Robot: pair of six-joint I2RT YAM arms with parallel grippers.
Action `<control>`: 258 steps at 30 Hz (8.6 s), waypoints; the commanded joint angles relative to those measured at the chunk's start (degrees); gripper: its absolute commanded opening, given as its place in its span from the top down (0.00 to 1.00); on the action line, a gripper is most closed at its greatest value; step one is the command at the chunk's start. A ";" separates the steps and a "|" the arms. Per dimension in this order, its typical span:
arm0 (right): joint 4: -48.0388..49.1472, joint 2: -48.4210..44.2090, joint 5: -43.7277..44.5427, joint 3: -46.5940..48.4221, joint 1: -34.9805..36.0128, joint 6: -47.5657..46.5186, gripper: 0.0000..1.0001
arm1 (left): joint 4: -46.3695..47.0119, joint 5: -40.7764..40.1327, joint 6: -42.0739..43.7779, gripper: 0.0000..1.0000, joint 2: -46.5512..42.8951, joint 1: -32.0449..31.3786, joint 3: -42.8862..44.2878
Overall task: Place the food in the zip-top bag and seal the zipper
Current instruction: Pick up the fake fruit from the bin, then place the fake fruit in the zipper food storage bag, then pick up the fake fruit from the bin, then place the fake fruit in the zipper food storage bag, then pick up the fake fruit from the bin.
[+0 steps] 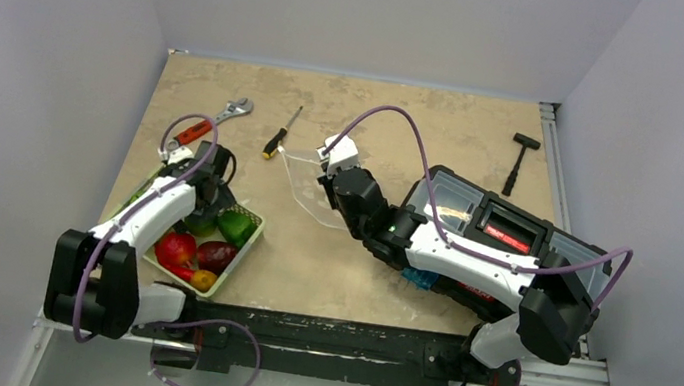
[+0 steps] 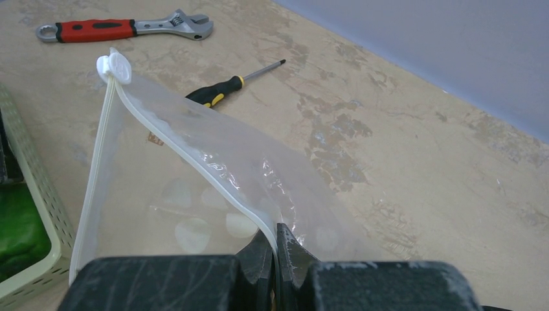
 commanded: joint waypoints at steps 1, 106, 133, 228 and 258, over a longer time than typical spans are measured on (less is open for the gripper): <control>2.06 -1.30 0.03 -0.28 -0.02 0.30 1.00 | 5.23 2.41 -4.31 0.07 1.45 1.21 -1.89; 1.67 -2.77 -7.96 0.42 -0.02 4.51 1.00 | -21.25 -21.43 8.52 0.00 -31.47 -7.33 10.05; 1.45 -2.94 -7.41 0.21 -0.03 4.20 1.00 | -2.12 -0.78 -6.24 0.00 -7.71 25.67 2.42; -4.55 0.71 -10.98 6.98 -0.29 12.50 1.00 | -23.85 16.93 0.71 0.00 -36.88 -6.52 3.87; -4.15 0.05 -11.21 5.48 -1.69 12.15 1.00 | -12.80 1.60 -8.44 0.04 -11.37 5.68 -3.96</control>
